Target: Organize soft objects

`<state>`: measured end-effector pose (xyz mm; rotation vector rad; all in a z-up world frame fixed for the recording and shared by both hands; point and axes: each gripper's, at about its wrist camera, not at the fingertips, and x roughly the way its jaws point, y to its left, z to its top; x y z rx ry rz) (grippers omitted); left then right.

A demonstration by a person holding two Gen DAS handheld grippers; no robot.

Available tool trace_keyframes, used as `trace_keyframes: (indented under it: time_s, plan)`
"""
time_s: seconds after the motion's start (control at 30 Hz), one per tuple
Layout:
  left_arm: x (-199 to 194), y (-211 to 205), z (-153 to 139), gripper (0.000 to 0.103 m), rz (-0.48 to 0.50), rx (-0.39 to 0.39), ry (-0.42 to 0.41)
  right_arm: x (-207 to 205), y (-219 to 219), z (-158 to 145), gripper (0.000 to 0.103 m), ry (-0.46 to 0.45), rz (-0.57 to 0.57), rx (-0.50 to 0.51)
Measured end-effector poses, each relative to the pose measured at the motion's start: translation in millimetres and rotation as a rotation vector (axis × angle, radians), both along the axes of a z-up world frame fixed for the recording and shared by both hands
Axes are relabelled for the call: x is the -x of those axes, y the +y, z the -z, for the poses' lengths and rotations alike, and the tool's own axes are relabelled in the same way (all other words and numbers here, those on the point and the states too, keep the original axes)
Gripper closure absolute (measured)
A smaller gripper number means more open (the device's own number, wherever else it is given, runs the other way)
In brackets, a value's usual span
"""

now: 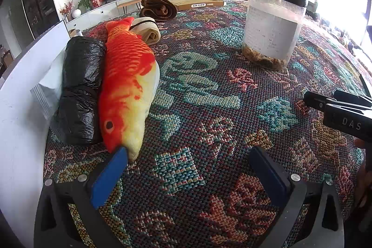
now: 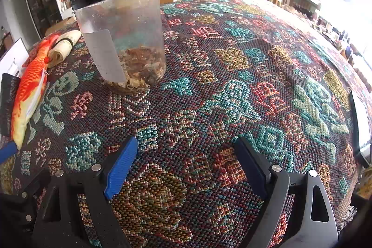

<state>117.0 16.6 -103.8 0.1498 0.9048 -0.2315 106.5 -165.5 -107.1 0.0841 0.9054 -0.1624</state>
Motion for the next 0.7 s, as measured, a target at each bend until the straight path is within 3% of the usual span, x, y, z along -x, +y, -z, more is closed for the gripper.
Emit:
trace_keyframes:
  time_s: [0.7]
  plan:
    - [0.0, 0.7, -0.1, 0.0, 0.0, 0.0, -0.001, -0.4, -1.7, 0.0, 0.014, 0.0, -0.002, 0.0]
